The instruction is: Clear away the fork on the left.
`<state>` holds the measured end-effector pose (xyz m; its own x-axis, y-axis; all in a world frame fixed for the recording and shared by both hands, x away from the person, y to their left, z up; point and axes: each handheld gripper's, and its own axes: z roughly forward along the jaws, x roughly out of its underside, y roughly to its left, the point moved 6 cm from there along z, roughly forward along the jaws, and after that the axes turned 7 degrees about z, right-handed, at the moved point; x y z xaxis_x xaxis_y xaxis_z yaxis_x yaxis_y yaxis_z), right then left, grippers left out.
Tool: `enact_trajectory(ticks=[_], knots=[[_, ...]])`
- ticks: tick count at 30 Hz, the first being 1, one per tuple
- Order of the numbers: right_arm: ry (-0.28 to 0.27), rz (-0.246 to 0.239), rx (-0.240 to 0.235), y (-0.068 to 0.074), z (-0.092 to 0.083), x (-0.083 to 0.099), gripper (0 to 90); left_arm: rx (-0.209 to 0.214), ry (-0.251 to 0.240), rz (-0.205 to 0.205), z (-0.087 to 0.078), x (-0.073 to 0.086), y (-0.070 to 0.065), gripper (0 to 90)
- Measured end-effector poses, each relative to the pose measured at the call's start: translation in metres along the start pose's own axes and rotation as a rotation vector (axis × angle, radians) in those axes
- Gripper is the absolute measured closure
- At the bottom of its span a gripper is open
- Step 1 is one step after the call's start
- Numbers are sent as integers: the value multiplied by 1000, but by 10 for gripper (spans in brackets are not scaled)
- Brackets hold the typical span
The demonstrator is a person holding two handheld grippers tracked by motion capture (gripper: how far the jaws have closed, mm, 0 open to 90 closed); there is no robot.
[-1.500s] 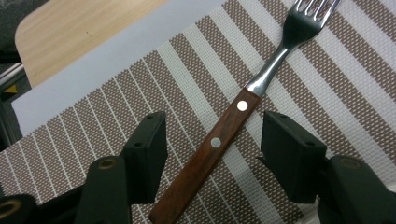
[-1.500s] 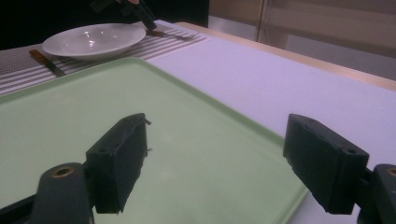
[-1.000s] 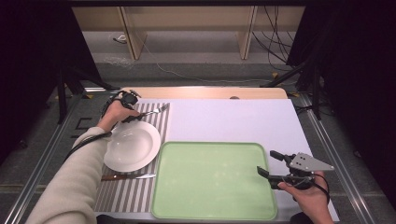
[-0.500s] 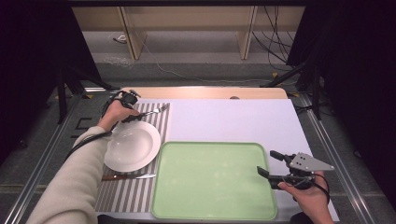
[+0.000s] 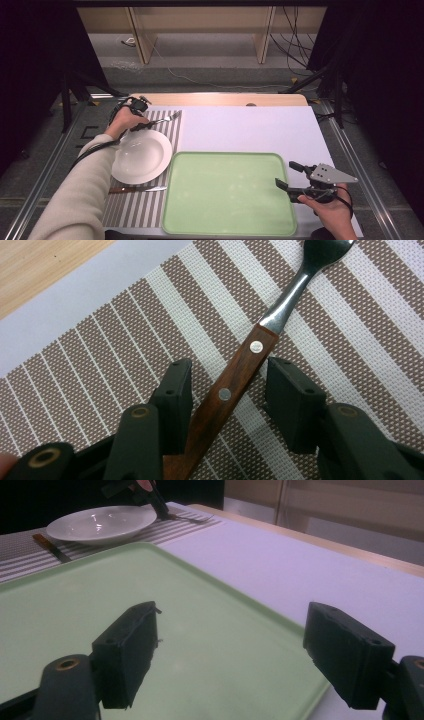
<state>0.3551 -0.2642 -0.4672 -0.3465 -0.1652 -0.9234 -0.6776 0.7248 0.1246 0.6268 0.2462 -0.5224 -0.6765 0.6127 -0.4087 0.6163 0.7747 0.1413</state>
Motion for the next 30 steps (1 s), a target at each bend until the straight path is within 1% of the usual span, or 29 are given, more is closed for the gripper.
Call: enact_trajectory(ticks=[2,5,12,18,20,23,27,30], knots=[[0,0,0,0,0,0,228,-2,6,15,0,-1,0,534],[-1,1,0,0,0,0,228,-2,5,17,0,-1,0,537],[-1,0,-1,0,0,0,228,-4,10,43,0,-2,-1,550],[-1,1,-1,0,0,0,228,14,8,51,0,-2,-3,600],[-1,0,-1,0,0,0,228,13,16,63,0,-2,-3,612],[0,-1,-1,0,0,0,228,14,21,66,0,-3,-4,625],[-2,0,-2,0,0,0,228,15,35,84,0,-5,-5,659],[0,-1,-2,0,-1,0,228,14,40,83,0,-5,-7,685]])
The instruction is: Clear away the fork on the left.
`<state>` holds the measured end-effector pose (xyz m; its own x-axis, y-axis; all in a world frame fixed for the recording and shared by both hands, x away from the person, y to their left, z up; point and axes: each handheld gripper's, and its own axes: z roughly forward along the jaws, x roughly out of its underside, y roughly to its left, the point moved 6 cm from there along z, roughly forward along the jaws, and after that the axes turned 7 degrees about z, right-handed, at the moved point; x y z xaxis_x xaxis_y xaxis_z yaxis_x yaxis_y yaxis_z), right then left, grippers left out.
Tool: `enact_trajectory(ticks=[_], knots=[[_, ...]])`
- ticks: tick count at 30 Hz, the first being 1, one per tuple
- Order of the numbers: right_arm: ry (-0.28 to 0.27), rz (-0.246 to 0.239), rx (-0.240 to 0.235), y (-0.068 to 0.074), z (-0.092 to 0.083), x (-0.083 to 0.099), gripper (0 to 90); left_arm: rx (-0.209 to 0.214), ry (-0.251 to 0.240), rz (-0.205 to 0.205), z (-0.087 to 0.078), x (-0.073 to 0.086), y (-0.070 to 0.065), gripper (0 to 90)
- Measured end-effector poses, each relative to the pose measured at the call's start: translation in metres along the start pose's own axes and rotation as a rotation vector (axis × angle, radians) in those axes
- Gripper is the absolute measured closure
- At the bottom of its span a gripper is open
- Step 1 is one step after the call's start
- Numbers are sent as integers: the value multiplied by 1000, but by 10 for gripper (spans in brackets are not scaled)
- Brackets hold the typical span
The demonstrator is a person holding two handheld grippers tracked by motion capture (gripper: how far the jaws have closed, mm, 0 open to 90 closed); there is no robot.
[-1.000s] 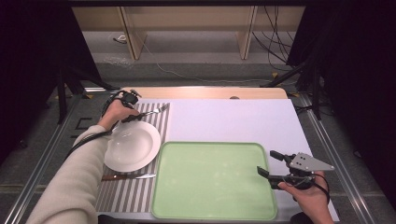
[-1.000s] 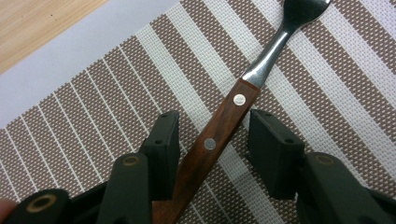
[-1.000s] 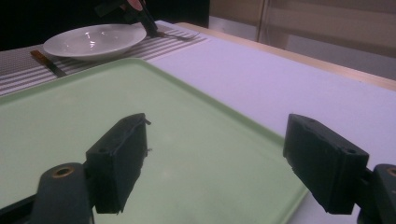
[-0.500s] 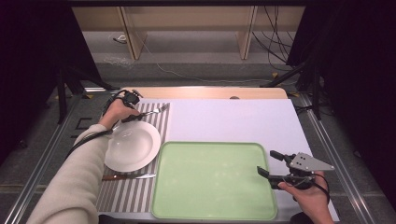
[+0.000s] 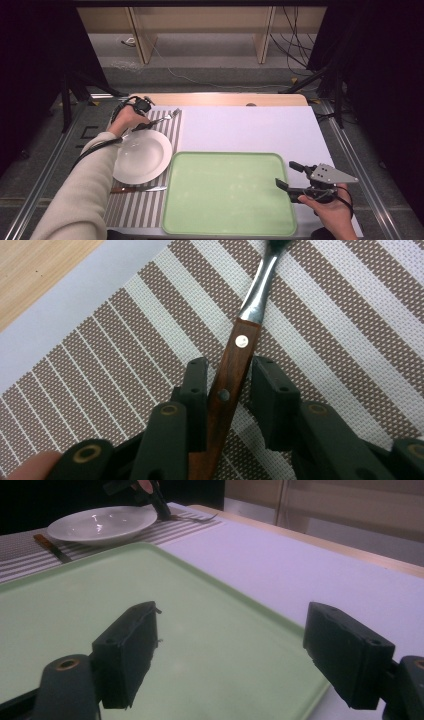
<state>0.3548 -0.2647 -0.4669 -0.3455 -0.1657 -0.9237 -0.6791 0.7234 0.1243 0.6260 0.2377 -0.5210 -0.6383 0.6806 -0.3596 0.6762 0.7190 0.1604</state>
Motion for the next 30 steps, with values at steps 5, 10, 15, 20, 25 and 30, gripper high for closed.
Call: enact_trajectory(ticks=[5,10,15,20,25,30], knots=[[0,3,0,0,0,0,228,-3,12,8,0,-1,-2,720],[0,0,1,0,0,0,228,-3,24,11,-1,-1,-3,751],[-1,1,1,0,0,0,228,-4,23,3,0,-1,-3,754],[-1,1,0,0,0,0,228,-12,29,-10,0,-2,-3,757],[-1,1,1,0,0,0,228,-17,33,0,0,-2,-4,759],[0,0,1,0,0,0,228,-8,20,-4,-1,-1,-3,760]])
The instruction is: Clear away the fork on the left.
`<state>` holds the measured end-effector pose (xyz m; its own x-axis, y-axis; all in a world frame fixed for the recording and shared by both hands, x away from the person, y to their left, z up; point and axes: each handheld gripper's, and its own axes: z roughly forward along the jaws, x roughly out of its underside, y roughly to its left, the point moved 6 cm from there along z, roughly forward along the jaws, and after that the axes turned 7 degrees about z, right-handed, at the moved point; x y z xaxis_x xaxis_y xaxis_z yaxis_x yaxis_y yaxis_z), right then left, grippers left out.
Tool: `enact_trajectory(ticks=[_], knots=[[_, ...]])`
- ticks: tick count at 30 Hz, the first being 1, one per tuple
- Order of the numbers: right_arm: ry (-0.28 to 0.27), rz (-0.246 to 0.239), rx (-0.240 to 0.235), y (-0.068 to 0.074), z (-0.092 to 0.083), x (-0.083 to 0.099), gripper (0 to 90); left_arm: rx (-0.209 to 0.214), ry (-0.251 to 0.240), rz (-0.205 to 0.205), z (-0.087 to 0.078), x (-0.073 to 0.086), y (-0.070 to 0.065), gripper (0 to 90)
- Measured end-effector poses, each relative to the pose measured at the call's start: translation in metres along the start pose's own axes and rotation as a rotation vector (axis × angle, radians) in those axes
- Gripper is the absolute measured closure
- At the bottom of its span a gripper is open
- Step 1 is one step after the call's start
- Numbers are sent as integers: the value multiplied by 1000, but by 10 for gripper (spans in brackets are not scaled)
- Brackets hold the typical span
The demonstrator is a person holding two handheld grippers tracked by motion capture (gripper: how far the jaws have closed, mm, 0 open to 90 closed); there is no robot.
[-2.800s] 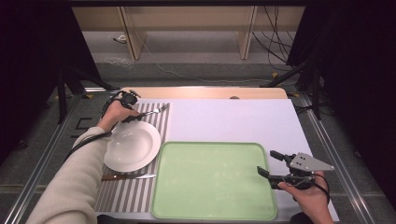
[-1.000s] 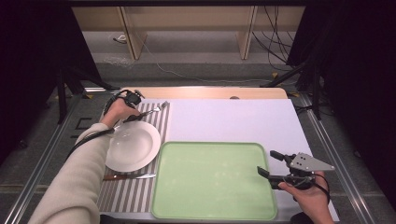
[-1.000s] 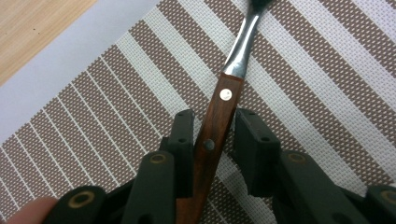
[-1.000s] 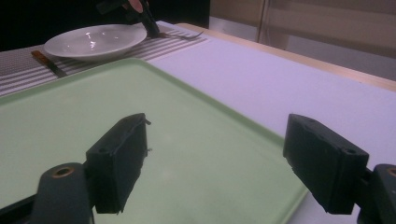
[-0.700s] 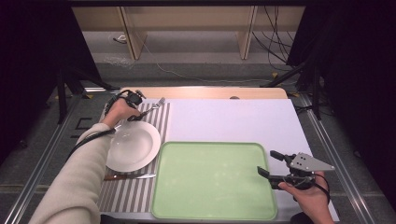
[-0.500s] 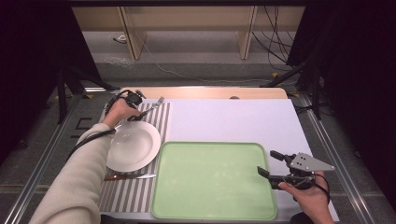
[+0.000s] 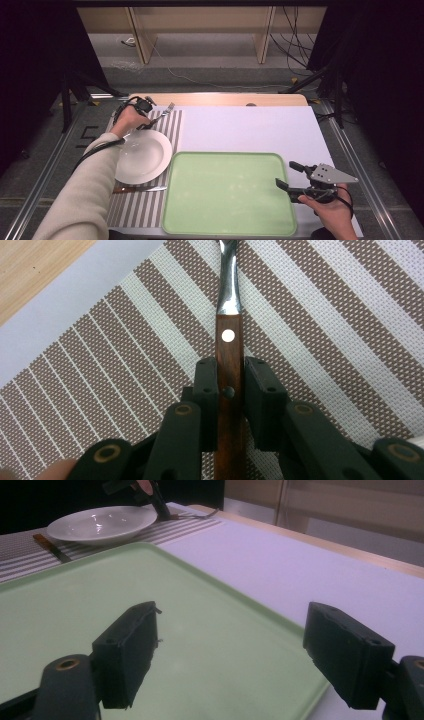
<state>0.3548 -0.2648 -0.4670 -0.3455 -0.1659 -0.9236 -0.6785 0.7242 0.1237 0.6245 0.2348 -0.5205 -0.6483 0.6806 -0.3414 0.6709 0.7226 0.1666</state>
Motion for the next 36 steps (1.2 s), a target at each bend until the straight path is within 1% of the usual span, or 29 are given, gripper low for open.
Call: enact_trajectory(ticks=[3,10,13,15,19,21,29,34,36], knots=[[0,-1,0,0,0,0,228,0,-2,3,0,0,0,761],[-2,1,0,0,0,0,228,-15,-3,15,0,-1,-1,762],[-2,1,0,0,0,0,228,-31,-15,20,0,-1,0,762],[-2,1,0,0,0,0,228,-34,-18,23,0,-2,0,763],[-1,0,1,0,0,0,229,-41,-17,43,-2,-3,1,765],[-1,1,2,0,0,0,229,-44,-30,40,-3,-4,0,765],[-2,1,1,0,0,0,228,-61,-31,48,-5,-4,2,766],[-2,2,2,0,0,0,228,-67,-46,39,-8,-6,3,766],[-2,1,2,0,0,0,229,-73,-50,44,-9,-6,4,765]])
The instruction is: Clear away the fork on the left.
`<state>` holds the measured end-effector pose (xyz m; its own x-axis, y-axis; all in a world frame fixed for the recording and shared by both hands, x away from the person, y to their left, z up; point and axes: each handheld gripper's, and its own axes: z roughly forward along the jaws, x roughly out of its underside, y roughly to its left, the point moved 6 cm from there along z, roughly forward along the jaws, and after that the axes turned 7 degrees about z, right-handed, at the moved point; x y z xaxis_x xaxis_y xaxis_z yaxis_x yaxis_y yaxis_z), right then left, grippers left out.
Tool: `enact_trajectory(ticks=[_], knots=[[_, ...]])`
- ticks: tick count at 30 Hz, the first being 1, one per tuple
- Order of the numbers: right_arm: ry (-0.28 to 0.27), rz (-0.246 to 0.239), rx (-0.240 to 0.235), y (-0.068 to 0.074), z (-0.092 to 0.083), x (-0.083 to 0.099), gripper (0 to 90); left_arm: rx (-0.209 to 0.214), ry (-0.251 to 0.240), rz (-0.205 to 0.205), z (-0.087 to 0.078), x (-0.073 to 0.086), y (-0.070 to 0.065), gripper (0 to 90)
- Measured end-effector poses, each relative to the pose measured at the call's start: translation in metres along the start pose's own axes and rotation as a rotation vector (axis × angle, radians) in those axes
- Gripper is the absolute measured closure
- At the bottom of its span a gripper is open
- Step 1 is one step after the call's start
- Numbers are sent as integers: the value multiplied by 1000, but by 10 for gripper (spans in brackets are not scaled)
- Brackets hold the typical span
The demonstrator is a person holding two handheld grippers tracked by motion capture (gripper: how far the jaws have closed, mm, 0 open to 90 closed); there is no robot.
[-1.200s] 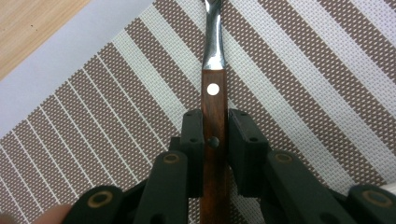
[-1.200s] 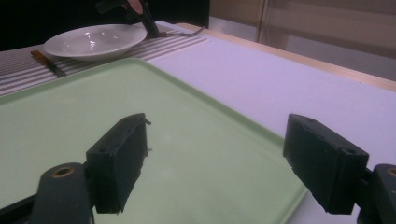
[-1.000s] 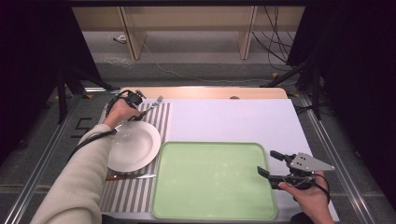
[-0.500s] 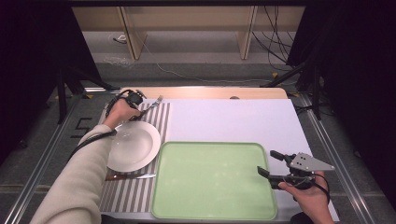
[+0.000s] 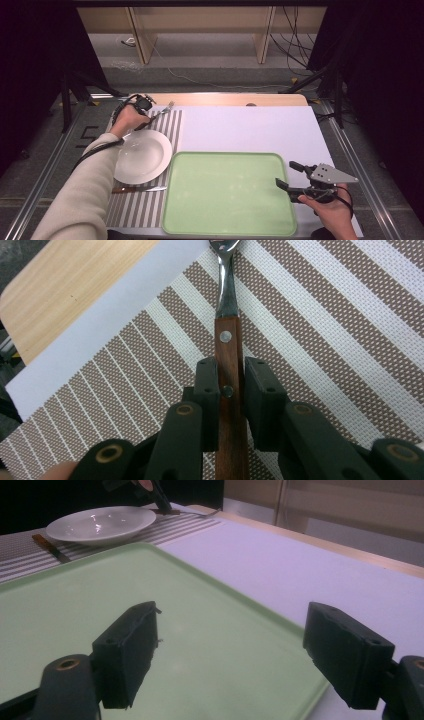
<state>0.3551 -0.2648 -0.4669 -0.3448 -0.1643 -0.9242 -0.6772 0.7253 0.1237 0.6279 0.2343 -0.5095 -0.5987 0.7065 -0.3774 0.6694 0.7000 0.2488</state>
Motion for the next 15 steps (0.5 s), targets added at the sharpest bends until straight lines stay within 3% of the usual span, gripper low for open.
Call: enact_trajectory(ticks=[15], knots=[[1,-2,2,0,0,0,229,-49,-60,-4,-22,-8,6,765]])
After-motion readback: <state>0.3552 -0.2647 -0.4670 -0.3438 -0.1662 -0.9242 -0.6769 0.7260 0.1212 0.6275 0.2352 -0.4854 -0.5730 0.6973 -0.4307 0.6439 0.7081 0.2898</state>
